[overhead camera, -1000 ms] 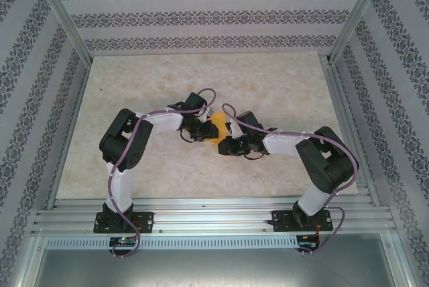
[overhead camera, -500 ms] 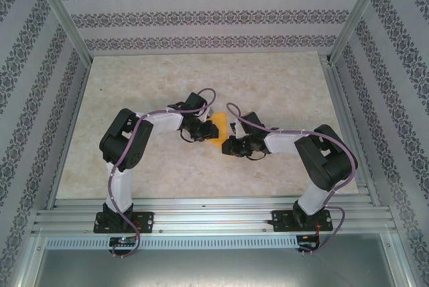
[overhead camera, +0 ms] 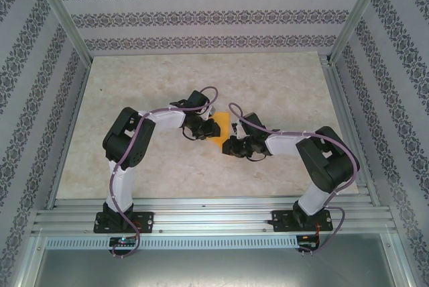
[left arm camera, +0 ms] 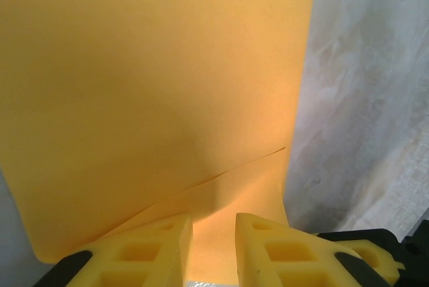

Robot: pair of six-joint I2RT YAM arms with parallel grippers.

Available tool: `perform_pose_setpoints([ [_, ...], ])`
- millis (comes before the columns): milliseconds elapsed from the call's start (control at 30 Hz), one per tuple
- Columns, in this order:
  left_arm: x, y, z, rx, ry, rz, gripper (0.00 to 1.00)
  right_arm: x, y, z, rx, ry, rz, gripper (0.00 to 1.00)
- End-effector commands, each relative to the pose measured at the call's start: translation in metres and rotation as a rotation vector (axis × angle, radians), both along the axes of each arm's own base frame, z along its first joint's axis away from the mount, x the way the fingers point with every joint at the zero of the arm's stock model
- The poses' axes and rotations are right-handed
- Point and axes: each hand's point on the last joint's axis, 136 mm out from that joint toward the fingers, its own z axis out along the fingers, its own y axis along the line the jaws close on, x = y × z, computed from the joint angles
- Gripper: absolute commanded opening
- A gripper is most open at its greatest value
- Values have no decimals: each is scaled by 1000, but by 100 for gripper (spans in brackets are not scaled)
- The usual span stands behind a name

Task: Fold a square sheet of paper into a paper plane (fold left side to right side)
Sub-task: Third fold the triangle at the center of the table.

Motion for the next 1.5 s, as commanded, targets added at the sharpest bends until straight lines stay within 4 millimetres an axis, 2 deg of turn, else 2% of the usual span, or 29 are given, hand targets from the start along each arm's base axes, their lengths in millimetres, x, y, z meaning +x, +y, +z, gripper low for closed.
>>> perform_pose_setpoints([
  [0,5,9,-19,70,-16,2,26,-4,-4,17,10,10,5,22],
  [67,3,9,-23,71,-11,3,27,6,-1,35,36,-22,8,22],
  [167,3,9,-26,69,-6,6,26,17,1,44,35,-38,0,22],
  [333,2,10,-28,71,-1,5,26,23,6,27,8,-4,-10,21],
  [533,1,10,-28,69,1,4,27,20,10,5,-35,38,-9,22],
  [733,1,9,-29,71,-2,2,27,2,-1,-16,-85,103,-20,22],
  [967,3,9,-29,72,-6,2,26,-20,-14,-30,-117,168,-34,21],
  [1033,5,7,-24,56,-13,4,27,-25,-19,-37,-139,184,-36,21],
  [1133,9,1,-6,12,-42,2,27,-29,-27,-44,-193,195,-31,18],
  [1300,13,-1,35,-34,-124,0,27,-29,-35,-50,-262,200,-17,4],
  [1367,11,0,47,-47,-144,-2,27,-28,-36,-52,-282,200,-13,3],
  [1467,2,0,53,-62,-150,-9,25,-28,-36,-54,-291,199,-12,3],
])
